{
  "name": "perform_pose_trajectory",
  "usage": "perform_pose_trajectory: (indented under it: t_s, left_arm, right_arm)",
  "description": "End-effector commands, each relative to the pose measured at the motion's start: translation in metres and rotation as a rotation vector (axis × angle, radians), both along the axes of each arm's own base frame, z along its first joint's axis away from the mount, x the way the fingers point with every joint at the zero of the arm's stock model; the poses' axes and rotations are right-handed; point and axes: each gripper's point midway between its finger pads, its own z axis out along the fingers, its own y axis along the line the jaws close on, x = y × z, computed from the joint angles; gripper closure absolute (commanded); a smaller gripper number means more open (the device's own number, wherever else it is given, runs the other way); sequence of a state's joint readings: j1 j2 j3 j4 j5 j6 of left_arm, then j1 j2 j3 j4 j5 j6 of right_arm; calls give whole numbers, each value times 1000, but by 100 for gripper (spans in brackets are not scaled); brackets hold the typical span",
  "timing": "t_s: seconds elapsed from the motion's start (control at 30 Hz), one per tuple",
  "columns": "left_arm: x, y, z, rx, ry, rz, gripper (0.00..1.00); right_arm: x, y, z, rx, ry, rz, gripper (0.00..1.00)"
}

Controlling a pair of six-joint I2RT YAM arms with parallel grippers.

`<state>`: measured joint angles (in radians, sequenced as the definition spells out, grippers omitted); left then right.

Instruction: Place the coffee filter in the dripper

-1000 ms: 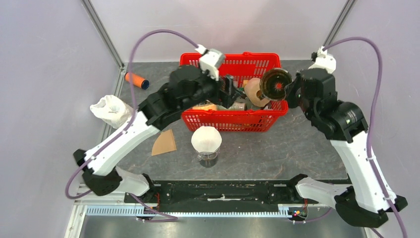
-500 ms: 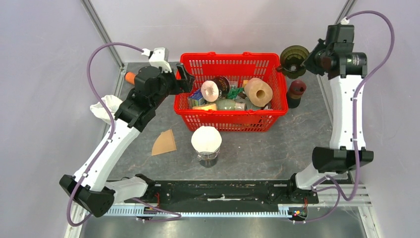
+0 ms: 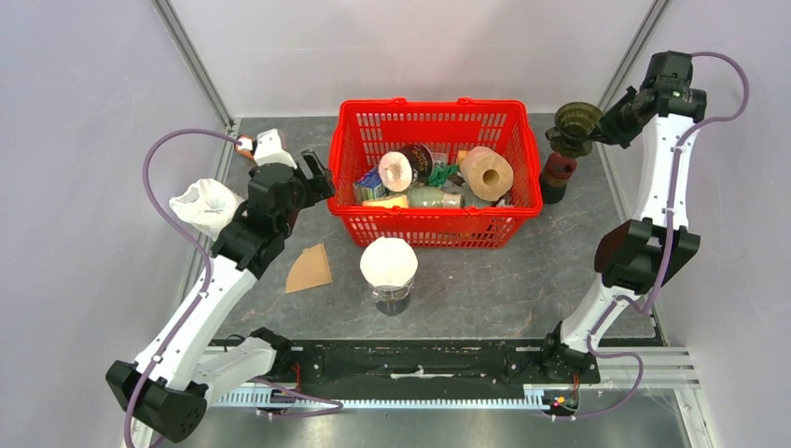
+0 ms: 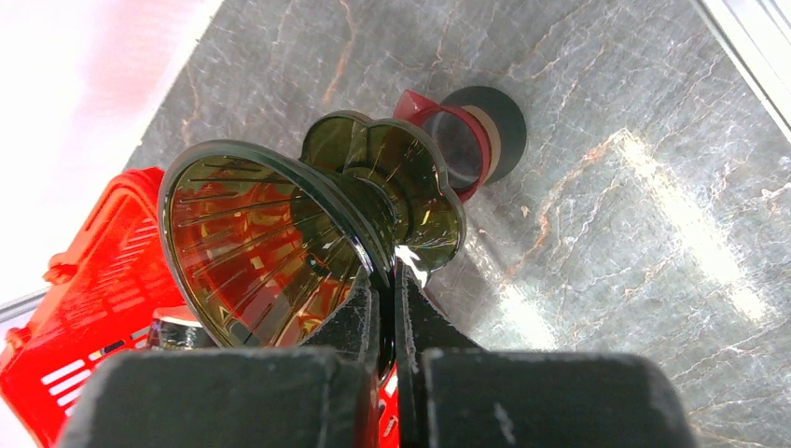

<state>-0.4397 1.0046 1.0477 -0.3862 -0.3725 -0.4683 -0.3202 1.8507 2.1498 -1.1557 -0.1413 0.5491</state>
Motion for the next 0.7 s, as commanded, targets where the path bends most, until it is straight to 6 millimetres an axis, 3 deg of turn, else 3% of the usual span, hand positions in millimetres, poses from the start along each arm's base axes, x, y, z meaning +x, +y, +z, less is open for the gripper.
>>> perform_pose_trajectory:
  t_s: [0.0,0.23,0.47,0.67]
  left_arm:
    - [-3,19,17,-40,-85,108,10]
    - [-1,18,4,-24,-49,108,9]
    - [-2,18,4,-25,-49,105,9]
    - [-2,18,3,-24,-47,105,9]
  right_arm:
    - [12,-3,-4,-22,-23,16,100]
    - [17,-11,-36,-17,35,2,100]
    - [27,-12,-59,-1,51,7,100]
    - [22,-14,-77,-1,85,-5,98]
